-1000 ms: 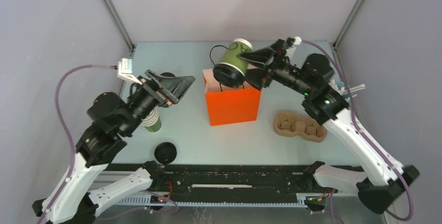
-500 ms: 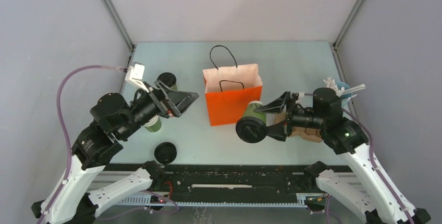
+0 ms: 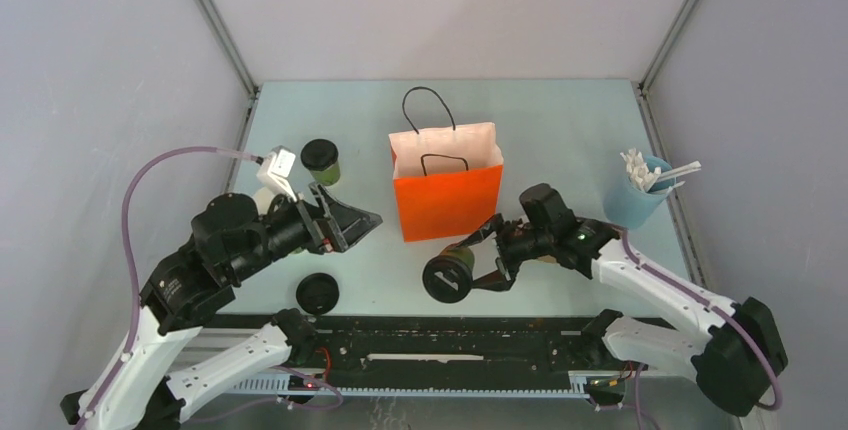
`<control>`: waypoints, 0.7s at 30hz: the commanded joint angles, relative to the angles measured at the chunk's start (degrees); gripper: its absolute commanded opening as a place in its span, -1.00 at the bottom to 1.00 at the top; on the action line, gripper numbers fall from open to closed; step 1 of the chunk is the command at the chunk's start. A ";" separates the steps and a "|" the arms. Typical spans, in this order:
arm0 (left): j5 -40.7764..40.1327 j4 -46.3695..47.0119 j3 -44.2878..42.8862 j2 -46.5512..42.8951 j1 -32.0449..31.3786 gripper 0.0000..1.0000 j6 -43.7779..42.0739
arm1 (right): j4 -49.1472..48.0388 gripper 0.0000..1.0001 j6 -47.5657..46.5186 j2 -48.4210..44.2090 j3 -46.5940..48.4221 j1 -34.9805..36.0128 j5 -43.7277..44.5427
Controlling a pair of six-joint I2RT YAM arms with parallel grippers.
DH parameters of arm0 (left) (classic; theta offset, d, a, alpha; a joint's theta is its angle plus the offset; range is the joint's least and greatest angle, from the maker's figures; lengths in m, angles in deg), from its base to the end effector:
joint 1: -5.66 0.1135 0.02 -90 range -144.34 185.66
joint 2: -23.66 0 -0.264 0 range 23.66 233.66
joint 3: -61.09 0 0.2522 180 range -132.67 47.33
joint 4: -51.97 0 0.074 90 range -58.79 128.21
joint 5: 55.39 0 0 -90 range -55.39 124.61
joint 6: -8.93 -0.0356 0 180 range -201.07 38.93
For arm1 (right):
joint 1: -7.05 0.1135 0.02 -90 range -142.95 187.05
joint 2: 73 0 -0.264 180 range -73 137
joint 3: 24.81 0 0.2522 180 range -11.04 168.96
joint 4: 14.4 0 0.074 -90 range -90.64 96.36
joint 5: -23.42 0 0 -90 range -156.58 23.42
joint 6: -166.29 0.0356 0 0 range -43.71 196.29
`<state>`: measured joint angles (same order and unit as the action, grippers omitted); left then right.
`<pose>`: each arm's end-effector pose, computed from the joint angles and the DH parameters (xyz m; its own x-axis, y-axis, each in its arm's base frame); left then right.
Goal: Pack the takeout coffee
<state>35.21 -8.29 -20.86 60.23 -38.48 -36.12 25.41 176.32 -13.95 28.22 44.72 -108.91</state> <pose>0.0651 -0.0637 0.4222 -0.6275 -0.3754 -0.6821 0.3678 0.6292 -0.6847 0.1476 0.1442 0.2415 -0.7117 0.3702 0.5970 0.7024 0.3797 0.6020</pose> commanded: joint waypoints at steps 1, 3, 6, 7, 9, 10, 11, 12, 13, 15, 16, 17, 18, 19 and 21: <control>5.11 -3.61 1.46 0.30 -0.37 0.92 -1.91 | -12.10 0.60 8.01 3.72 -1.37 3.81 2.22; 6.52 -4.26 2.51 0.37 -1.17 0.91 -2.60 | -17.48 0.59 11.54 6.79 -4.15 5.47 2.11; 8.83 -4.95 5.66 -0.41 -1.81 0.92 -3.32 | -22.06 0.62 12.46 10.91 -4.45 7.72 2.74; 9.63 -5.07 6.80 -0.65 -1.93 0.92 -3.56 | -23.83 0.63 13.03 12.12 -4.46 8.09 2.77; 10.91 -4.23 9.10 -1.43 -2.71 0.99 -3.15 | -27.75 0.64 14.43 13.96 -4.39 8.72 3.16; 10.63 -3.87 10.01 -1.91 -3.39 0.99 -2.79 | -29.00 0.64 15.47 14.53 -4.38 8.92 3.89; 9.93 -3.39 10.62 -2.25 -4.22 1.00 -2.42 | -29.91 0.64 16.19 15.01 -4.38 9.15 4.93; 8.63 -3.48 10.87 -2.33 -5.13 1.00 -2.19 | -30.86 0.64 16.77 15.57 -4.39 9.29 5.52; 6.92 -3.69 10.70 -2.11 -6.42 1.00 -2.11 | -31.32 0.64 17.29 16.28 -4.45 9.45 6.11; 2.66 -4.17 9.50 -0.28 -10.23 1.00 -1.65 | -33.18 0.65 18.83 17.66 -4.46 9.84 7.44; 0.43 -5.06 8.37 1.67 -12.30 1.00 -1.36 | -34.66 0.65 19.99 18.33 -4.51 10.37 8.28; -3.48 -6.96 6.41 4.15 -14.47 1.00 -0.80 | -36.31 0.64 21.43 19.03 -4.47 10.92 9.06; -8.13 -8.60 4.42 6.84 -17.61 1.00 -0.29 | -38.02 0.64 22.49 19.85 -4.45 11.34 9.56; -10.76 -10.39 2.38 9.76 -19.43 1.00 0.04 | -39.31 0.64 23.29 20.67 -4.45 11.70 9.84; -15.35 -13.63 -1.27 14.90 -21.99 1.00 0.55 | -41.33 0.65 24.62 22.54 -4.46 12.25 10.05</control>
<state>32.57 -17.18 -14.63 66.22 -55.68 -37.06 -7.77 192.78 5.79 23.24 55.34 -101.21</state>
